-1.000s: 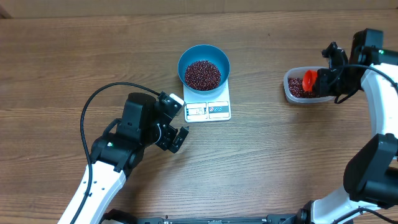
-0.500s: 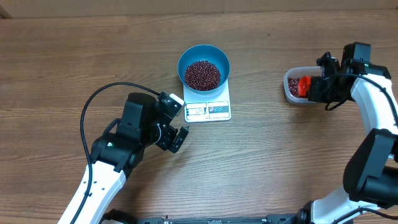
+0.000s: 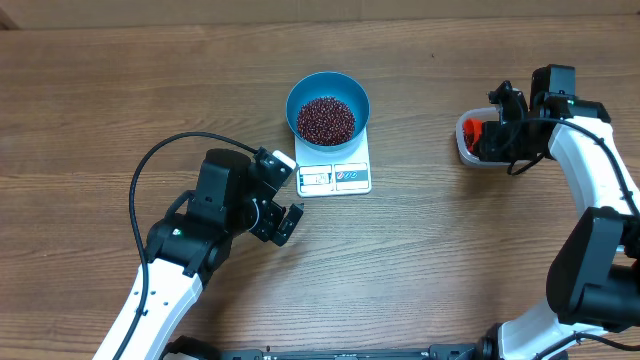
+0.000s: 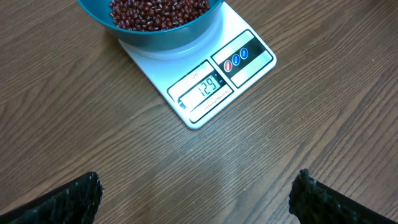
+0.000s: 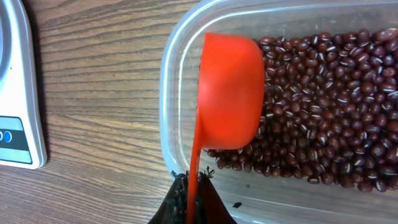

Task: Scoop item into bowl and weigh 150g on scale
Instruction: 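Dip the red scoop into the tub beans and lift it filled, then carry the filled scoop over the teal bowl, then tilt the scoop over the teal bowl, trickling beans in, then move the red scoop back to the bean tub, then dig the red scoop into the tub beans and lift it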

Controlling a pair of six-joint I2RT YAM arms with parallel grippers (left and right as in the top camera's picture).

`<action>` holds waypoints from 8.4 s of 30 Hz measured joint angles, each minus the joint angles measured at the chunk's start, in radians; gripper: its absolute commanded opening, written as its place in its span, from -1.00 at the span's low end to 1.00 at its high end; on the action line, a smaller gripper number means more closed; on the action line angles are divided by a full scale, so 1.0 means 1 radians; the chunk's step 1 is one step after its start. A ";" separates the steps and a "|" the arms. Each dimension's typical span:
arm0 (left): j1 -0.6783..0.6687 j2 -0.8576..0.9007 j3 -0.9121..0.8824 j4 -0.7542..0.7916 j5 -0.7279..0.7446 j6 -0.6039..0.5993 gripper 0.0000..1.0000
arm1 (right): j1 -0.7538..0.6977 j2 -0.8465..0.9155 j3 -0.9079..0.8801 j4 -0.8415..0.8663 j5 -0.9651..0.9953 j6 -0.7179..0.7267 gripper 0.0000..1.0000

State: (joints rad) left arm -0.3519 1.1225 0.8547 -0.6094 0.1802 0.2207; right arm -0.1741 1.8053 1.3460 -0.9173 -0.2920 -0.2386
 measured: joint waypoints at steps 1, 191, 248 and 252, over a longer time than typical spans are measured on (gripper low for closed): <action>0.000 0.000 0.000 0.000 0.000 0.000 0.99 | -0.001 0.000 0.000 0.000 0.000 0.002 -0.93; 0.000 0.000 0.000 0.000 0.000 0.000 0.99 | 0.397 -0.176 0.164 0.101 0.190 -0.021 -0.93; 0.000 0.000 0.000 0.000 0.000 0.000 0.99 | 0.019 0.056 0.066 -0.042 0.159 0.056 -0.93; 0.000 0.000 0.000 0.000 0.000 0.000 0.99 | 0.019 0.057 0.066 -0.041 0.192 0.074 -0.93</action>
State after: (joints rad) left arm -0.3519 1.1225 0.8547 -0.6094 0.1802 0.2207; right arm -0.1547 1.8622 1.4124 -0.9581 -0.1005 -0.1646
